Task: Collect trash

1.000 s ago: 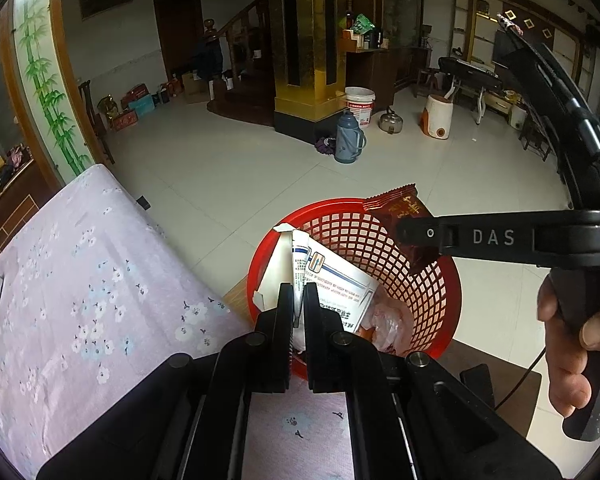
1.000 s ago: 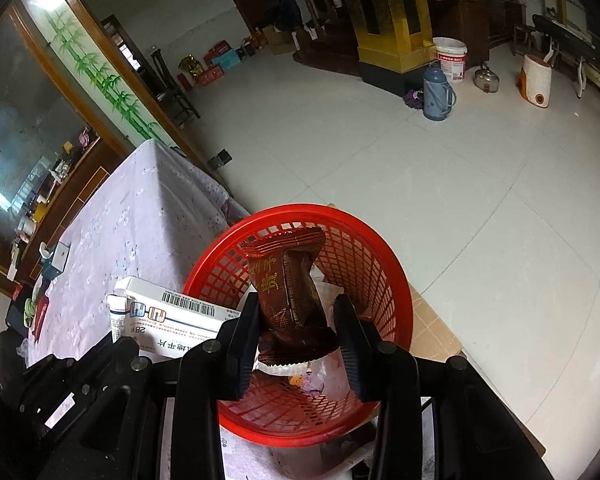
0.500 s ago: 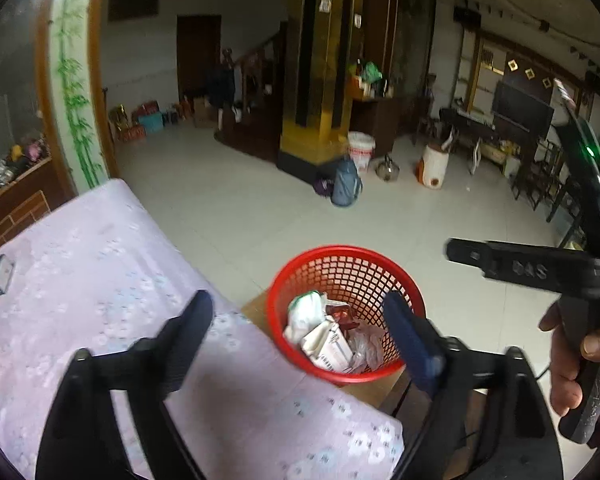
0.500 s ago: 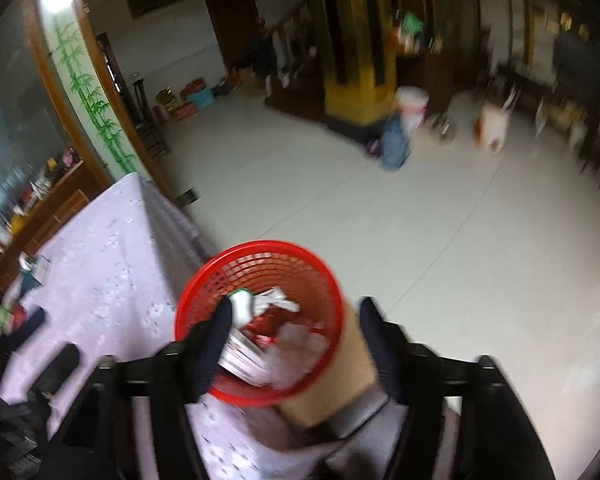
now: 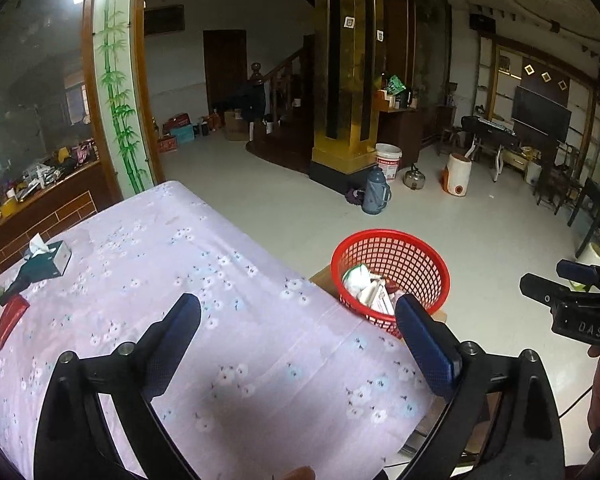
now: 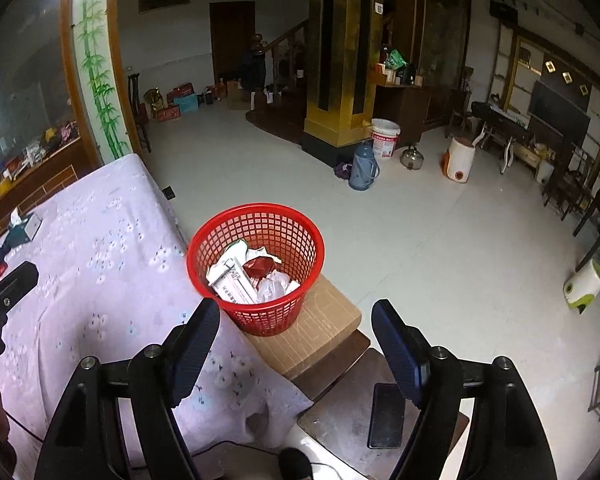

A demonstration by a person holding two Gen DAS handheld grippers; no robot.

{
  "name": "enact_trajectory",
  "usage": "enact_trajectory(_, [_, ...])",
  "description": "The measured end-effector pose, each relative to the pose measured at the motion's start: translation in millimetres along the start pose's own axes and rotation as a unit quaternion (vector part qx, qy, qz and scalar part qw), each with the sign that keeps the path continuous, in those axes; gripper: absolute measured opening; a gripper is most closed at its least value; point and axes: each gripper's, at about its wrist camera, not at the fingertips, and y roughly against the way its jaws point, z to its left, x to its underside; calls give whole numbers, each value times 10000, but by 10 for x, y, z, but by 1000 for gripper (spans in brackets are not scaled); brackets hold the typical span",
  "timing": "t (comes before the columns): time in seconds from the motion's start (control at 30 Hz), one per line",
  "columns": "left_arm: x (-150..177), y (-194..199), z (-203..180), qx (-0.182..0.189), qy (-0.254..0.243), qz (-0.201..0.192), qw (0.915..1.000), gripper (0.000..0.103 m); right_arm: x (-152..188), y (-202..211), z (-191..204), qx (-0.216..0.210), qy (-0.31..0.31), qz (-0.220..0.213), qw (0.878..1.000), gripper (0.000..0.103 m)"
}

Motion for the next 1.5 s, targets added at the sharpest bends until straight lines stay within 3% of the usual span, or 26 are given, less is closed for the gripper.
enact_trajectory(0.43, [87,138,-60,-281,-143,-20,9995,97,48,136,106,-81,121,-118,9998,82])
enact_trajectory(0.73, [102,159,-39,-349,-128,4,9993,97,18,68,143,-239,185,-84,9995,82])
enact_trajectory(1.27, [95,191,-83,-822,-361,-51,9959,97,-50,-29,228,-374,248,-76,9990,82])
enact_trajectory(1.5, [92,201,-68,-822,-391,-65,9958,97,-80,-51,273,-410,278,-80,9987,82])
